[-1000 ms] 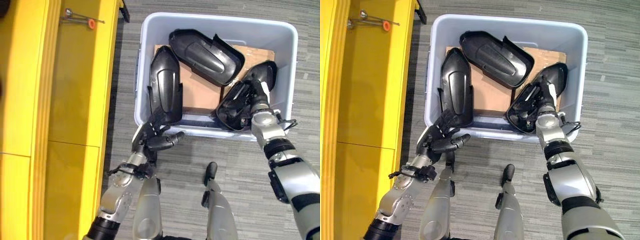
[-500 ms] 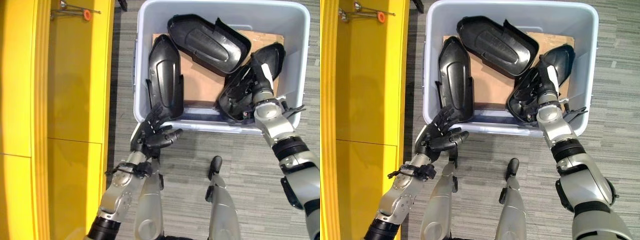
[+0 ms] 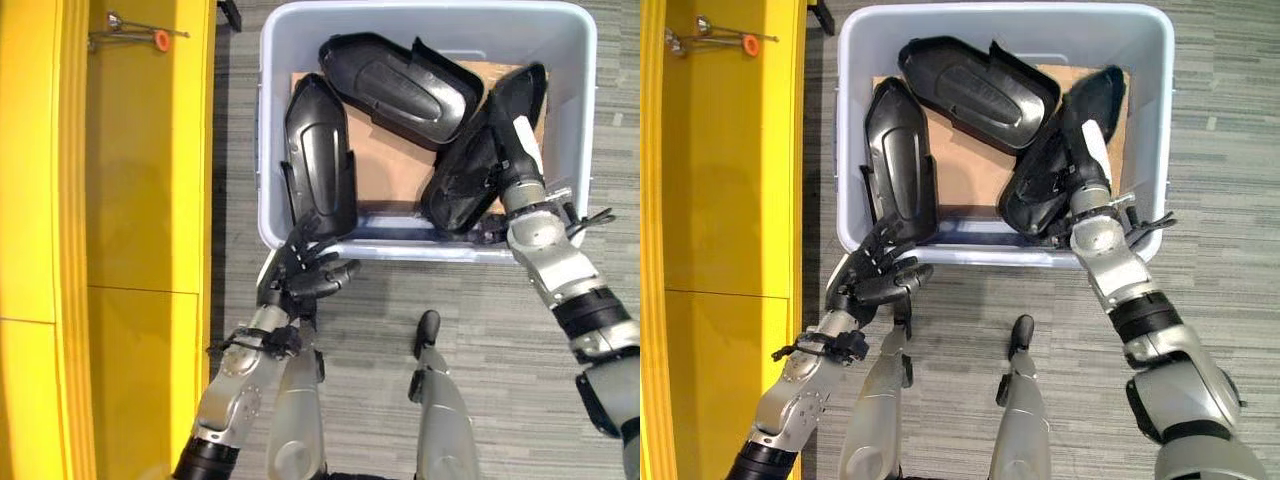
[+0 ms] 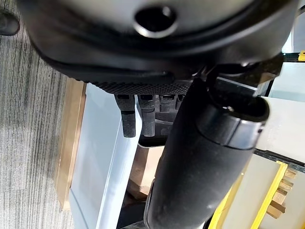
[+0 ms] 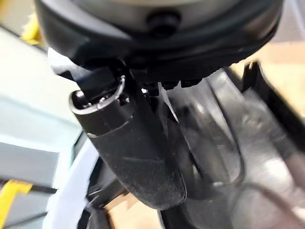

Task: Move parts from the plastic box to the shelf.

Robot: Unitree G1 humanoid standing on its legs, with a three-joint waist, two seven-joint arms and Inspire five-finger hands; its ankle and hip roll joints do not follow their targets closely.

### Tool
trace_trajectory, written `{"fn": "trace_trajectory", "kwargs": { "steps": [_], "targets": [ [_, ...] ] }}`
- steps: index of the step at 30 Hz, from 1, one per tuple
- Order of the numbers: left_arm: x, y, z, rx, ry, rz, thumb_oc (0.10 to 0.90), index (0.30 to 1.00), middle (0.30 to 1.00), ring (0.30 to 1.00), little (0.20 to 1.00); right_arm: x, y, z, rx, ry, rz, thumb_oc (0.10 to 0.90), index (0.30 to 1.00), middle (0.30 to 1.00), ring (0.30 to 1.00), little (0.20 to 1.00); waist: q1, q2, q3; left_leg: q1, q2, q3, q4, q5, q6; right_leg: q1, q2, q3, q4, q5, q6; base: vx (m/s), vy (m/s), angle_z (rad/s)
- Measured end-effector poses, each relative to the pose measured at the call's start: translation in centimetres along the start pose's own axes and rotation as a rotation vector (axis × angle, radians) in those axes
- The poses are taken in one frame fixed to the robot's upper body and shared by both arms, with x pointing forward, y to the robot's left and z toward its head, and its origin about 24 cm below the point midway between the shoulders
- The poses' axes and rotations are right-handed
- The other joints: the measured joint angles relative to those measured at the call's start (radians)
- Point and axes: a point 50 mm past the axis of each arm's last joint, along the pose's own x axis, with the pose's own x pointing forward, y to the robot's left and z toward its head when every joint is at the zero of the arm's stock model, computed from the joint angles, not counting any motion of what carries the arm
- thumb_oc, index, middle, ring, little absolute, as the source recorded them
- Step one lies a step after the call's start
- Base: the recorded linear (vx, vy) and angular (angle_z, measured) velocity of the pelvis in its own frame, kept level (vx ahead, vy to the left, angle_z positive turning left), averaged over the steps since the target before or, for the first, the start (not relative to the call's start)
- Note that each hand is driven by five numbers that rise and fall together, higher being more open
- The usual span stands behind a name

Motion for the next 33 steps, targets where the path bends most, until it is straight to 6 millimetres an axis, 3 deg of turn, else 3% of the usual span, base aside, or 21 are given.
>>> {"fn": "trace_trajectory", "kwargs": {
  "steps": [8, 13, 17, 33],
  "targets": [
    [0.0, -0.2, -0.1, -0.001, 0.003, -0.008, 0.900, 1.000, 1.000, 1.000, 1.000, -0.3, 0.4, 2.1, -0.022, -0.105, 0.012, 0.900, 1.000, 1.000, 1.000, 1.000, 0.002, -0.005, 0.002, 0.001, 0.001, 0.000, -0.004, 0.000, 0.000, -0.001, 0.001, -0.001, 0.000, 0.000, 0.000, 0.00, 0.000, 0.00],
    [-0.4, 0.0, -0.6, -0.002, 0.031, 0.005, 0.900, 1.000, 1.000, 1.000, 1.000, -1.6, 0.7, 3.1, 0.017, -0.169, -0.006, 0.900, 1.000, 1.000, 1.000, 1.000, -0.010, -0.015, 0.005, 0.011, 0.003, 0.003, -0.010, 0.000, 0.000, 0.009, 0.003, -0.002, -0.003, 0.000, 0.000, 0.03, 0.002, 0.00],
    [-1.4, 0.3, -1.6, -0.010, 0.073, 0.021, 0.900, 1.000, 1.000, 1.000, 1.000, -2.9, 2.3, 3.0, 0.079, -0.172, 0.000, 0.900, 1.000, 1.000, 1.000, 1.000, -0.020, -0.031, 0.003, 0.054, 0.006, 0.007, -0.016, -0.004, -0.002, 0.050, 0.005, -0.001, -0.017, -0.007, -0.009, -0.01, 0.001, -0.03],
    [-1.0, 0.2, -1.0, 0.014, 0.058, 0.010, 0.900, 1.000, 1.000, 1.000, 1.000, -2.8, 1.2, 3.2, 0.112, -0.164, -0.065, 0.900, 1.000, 1.000, 1.000, 1.000, -0.017, -0.043, 0.006, 0.034, 0.012, 0.004, -0.030, 0.005, -0.002, 0.031, 0.011, -0.010, -0.020, -0.003, -0.003, 0.00, 0.000, 0.00]
  ]
}}
